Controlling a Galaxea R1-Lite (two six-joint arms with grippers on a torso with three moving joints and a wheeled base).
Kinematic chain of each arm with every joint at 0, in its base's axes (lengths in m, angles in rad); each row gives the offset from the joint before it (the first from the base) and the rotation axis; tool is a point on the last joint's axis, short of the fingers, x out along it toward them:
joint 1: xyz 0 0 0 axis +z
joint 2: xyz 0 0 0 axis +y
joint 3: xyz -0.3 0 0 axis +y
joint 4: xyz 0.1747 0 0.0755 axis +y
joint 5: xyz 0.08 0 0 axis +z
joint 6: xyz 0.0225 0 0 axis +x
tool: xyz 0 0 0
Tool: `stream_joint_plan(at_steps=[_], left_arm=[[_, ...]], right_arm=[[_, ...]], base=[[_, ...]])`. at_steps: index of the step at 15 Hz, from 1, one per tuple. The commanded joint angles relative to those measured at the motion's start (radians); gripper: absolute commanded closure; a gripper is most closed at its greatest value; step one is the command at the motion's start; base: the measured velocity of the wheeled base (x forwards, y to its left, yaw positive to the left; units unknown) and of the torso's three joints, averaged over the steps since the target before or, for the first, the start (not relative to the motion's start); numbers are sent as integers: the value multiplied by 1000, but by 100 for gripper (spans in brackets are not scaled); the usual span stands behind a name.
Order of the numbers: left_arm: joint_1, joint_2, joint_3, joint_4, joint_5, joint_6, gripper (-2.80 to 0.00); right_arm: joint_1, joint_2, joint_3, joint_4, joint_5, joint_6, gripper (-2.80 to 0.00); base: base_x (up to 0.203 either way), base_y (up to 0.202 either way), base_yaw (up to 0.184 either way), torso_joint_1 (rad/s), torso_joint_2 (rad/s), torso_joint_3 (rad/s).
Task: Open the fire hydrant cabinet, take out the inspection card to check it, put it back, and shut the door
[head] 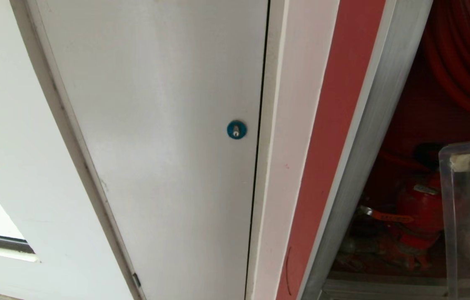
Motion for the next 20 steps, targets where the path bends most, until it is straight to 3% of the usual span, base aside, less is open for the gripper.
stream_joint_plan(at_steps=[1, 5, 9, 11, 14, 17, 19, 20], left_arm=[[1, 1, 6, -1, 1, 0, 0], [0, 1, 6, -1, 1, 0, 0], [0, 1, 6, -1, 1, 0, 0], [1, 1, 6, -1, 1, 0, 0], [1, 0, 6, 0, 1, 0, 0], [1, 1, 6, -1, 1, 0, 0], [1, 1, 6, -1, 1, 0, 0], [1, 1, 6, -1, 1, 0, 0]], right_arm=[[1, 76, 39, -88, 111, 1, 0], [55, 151, 95, -237, 216, 7, 0], [196, 280, 142, -454, 240, 38, 0], [227, 314, 163, -644, 241, 145, 0], [278, 343, 191, -912, 236, 375, 0], [336, 379, 277, -1150, 163, 498, 0], [422, 392, 284, -1226, 22, 545, 0], [456, 405, 284, -1260, -8, 573, 0]], base=[[0, 0, 0, 0, 0, 0], [0, 0, 0, 0, 0, 0], [0, 0, 0, 0, 0, 0], [0, 0, 0, 0, 0, 0], [0, 0, 0, 0, 0, 0], [0, 0, 0, 0, 0, 0], [0, 0, 0, 0, 0, 0], [0, 0, 0, 0, 0, 0]])
